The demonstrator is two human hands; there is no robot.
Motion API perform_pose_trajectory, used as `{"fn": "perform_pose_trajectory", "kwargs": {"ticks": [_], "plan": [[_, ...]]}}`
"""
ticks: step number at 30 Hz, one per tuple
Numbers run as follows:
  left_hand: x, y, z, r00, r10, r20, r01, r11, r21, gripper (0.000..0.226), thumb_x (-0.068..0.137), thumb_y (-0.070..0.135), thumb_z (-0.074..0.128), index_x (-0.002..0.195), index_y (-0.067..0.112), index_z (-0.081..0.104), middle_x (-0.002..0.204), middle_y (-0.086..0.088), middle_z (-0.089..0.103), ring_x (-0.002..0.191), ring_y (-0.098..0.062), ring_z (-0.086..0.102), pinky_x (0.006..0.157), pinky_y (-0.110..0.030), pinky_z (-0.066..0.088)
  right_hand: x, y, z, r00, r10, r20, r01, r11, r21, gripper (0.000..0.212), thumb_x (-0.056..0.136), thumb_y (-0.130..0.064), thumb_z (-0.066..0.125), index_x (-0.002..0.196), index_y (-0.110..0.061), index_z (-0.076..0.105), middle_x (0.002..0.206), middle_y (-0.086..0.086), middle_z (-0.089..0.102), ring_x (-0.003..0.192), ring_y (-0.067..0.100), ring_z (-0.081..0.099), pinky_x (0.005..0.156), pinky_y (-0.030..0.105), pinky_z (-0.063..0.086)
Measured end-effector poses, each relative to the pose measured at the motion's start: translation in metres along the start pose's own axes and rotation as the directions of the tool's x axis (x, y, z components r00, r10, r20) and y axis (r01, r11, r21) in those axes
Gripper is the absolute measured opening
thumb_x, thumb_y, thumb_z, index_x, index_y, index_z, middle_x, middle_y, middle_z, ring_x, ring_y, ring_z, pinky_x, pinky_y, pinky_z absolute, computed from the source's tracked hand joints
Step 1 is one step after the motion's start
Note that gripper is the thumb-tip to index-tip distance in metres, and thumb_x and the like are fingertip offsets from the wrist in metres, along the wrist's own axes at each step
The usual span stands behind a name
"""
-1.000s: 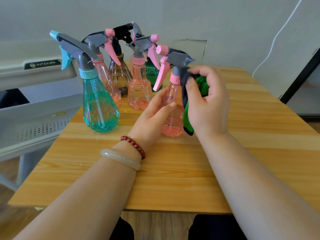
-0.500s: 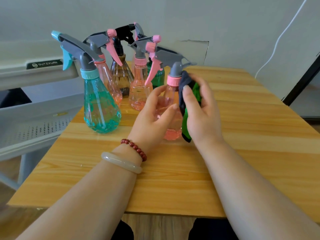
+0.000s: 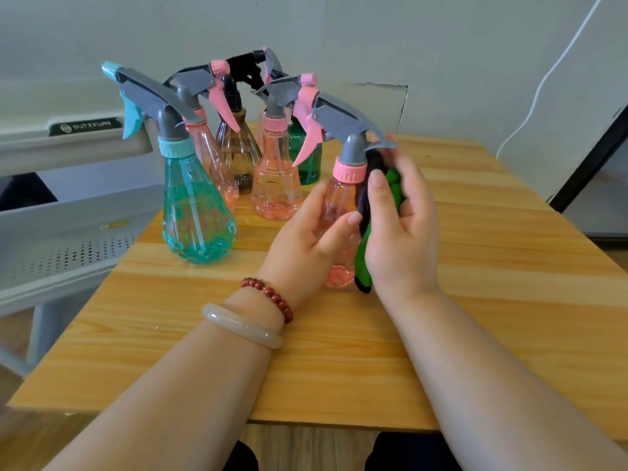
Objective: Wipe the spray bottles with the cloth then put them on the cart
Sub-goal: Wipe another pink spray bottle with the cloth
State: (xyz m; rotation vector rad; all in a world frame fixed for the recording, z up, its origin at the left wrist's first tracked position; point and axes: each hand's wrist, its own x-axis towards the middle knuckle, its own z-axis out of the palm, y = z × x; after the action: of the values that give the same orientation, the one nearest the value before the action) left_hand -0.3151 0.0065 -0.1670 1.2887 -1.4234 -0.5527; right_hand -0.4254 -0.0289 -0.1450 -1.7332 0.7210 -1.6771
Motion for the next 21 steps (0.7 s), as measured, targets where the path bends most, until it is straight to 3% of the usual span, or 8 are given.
{"fn": "perform_pose_trajectory", "kwargs": {"ticks": [3, 7, 10, 12, 15, 18, 21], "plan": [[-0.0007, 0.0017, -0.0005, 1.0, -0.001, 0.0, 0.001, 1.0, -0.02, 0.072, 0.092, 0.052, 0.052, 0.154, 0.021, 0.03, 0.144, 0.004, 0.053, 0.126, 0.001, 0.049, 0.104, -0.018, 0.04, -0.0005, -0.0039, -0.0003, 0.998, 0.052, -0.028, -0.048, 0.992, 0.116, 0.039, 0.093, -0.014, 0.054, 0.131, -0.005, 0.056, 0.132, 0.003, 0.061, 0.125, 0.008, 0.054, 0.104, 0.025, 0.044], [0.0009, 0.0013, 0.0003, 1.0, 0.002, -0.006, -0.002, 0.999, -0.039, 0.072, 0.093, 0.056, 0.053, 0.154, 0.025, 0.031, 0.137, 0.011, 0.058, 0.123, 0.005, 0.052, 0.103, -0.019, 0.043, 0.0021, -0.0024, -0.0007, 0.994, 0.112, -0.006, -0.108, 0.972, 0.21, 0.035, 0.088, -0.014, 0.058, 0.12, -0.027, 0.061, 0.14, 0.001, 0.056, 0.131, 0.006, 0.049, 0.107, 0.024, 0.041], [-0.0002, 0.0035, -0.0012, 0.999, -0.008, -0.035, 0.005, 0.997, -0.075, 0.064, 0.088, 0.053, 0.051, 0.147, 0.035, 0.033, 0.115, 0.028, 0.059, 0.103, 0.02, 0.054, 0.088, -0.005, 0.042, 0.0028, 0.0035, -0.0025, 0.983, 0.14, 0.116, -0.156, 0.977, 0.145, 0.027, 0.09, -0.015, 0.054, 0.112, -0.025, 0.067, 0.109, -0.012, 0.072, 0.107, 0.004, 0.063, 0.092, 0.023, 0.048], [-0.0009, 0.0037, -0.003, 0.999, -0.011, -0.051, 0.006, 0.996, -0.087, 0.054, 0.09, 0.046, 0.05, 0.141, 0.04, 0.033, 0.103, 0.027, 0.06, 0.091, 0.021, 0.055, 0.083, -0.004, 0.044, 0.0027, 0.0058, -0.0031, 0.971, 0.179, 0.156, -0.192, 0.979, 0.073, 0.024, 0.091, -0.019, 0.051, 0.104, -0.028, 0.069, 0.094, -0.015, 0.073, 0.093, 0.003, 0.065, 0.082, 0.02, 0.047], [-0.0009, 0.0036, -0.0031, 0.999, -0.004, -0.05, 0.0, 0.997, -0.073, 0.054, 0.093, 0.042, 0.052, 0.142, 0.037, 0.033, 0.104, 0.024, 0.059, 0.089, 0.021, 0.055, 0.079, -0.003, 0.043, -0.0007, 0.003, -0.0007, 0.988, 0.115, 0.099, -0.122, 0.99, 0.065, 0.024, 0.095, -0.02, 0.05, 0.113, -0.027, 0.064, 0.107, -0.013, 0.069, 0.105, 0.003, 0.063, 0.09, 0.02, 0.046], [-0.001, 0.0021, -0.0001, 0.999, 0.005, -0.037, -0.007, 0.998, -0.064, 0.06, 0.093, 0.05, 0.055, 0.146, 0.034, 0.033, 0.115, 0.014, 0.062, 0.101, 0.011, 0.059, 0.088, -0.011, 0.047, -0.0035, -0.0005, 0.0013, 0.999, -0.039, 0.038, 0.039, 0.999, 0.005, 0.029, 0.1, -0.017, 0.046, 0.128, -0.017, 0.056, 0.125, -0.006, 0.062, 0.12, 0.003, 0.055, 0.1, 0.016, 0.041], [-0.0008, -0.0003, -0.0004, 1.0, 0.021, -0.022, -0.022, 0.998, -0.058, 0.054, 0.096, 0.042, 0.055, 0.144, 0.035, 0.032, 0.112, 0.019, 0.062, 0.099, 0.013, 0.059, 0.087, -0.008, 0.046, -0.0019, -0.0001, 0.0014, 0.989, -0.059, 0.135, 0.057, 0.998, 0.015, 0.031, 0.101, -0.017, 0.044, 0.126, -0.034, 0.05, 0.125, -0.021, 0.056, 0.121, -0.007, 0.051, 0.1, 0.014, 0.039]]}}
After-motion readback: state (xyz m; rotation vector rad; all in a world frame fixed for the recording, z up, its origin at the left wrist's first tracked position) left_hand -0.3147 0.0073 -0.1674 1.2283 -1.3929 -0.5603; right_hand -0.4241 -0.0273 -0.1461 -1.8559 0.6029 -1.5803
